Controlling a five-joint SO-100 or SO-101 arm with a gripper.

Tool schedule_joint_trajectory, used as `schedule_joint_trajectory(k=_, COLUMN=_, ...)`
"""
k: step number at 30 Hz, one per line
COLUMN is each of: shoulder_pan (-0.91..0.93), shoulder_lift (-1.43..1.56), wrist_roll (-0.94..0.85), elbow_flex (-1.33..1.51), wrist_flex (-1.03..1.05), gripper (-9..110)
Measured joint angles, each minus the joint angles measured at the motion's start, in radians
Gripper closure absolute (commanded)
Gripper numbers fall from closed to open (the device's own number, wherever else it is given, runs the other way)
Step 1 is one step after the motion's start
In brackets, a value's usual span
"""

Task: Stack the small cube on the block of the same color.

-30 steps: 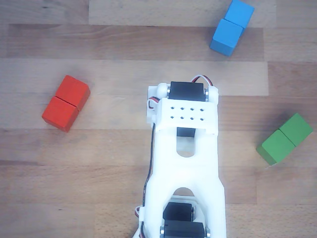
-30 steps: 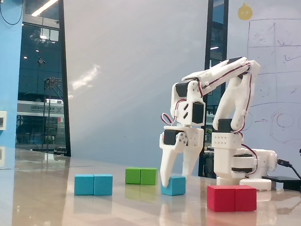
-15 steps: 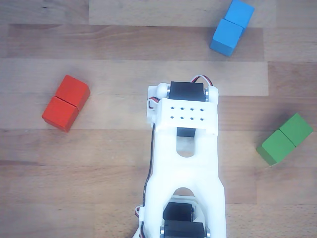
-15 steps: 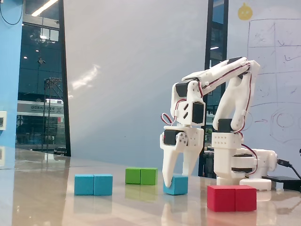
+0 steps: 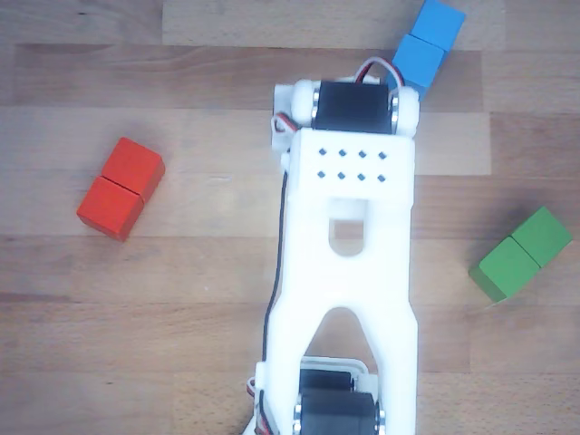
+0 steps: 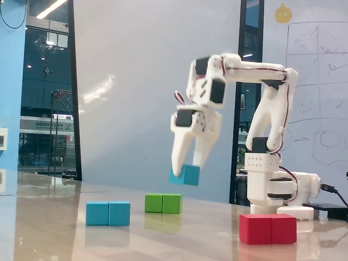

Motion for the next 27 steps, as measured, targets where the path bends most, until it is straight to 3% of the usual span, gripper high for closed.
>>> schedule_joint_trajectory(k=16, shoulder_pan=0.121, shoulder_lift=-0.537, wrist_roll=0.021, elbow_flex=-0.670, wrist_flex=0.052, gripper=91)
schedule_joint_trajectory(k=27, shoulder_pan=0.196, shoulder_lift=-0.761, wrist_roll=0.021, elbow_flex=-0.847, wrist_flex=0.038, gripper=91)
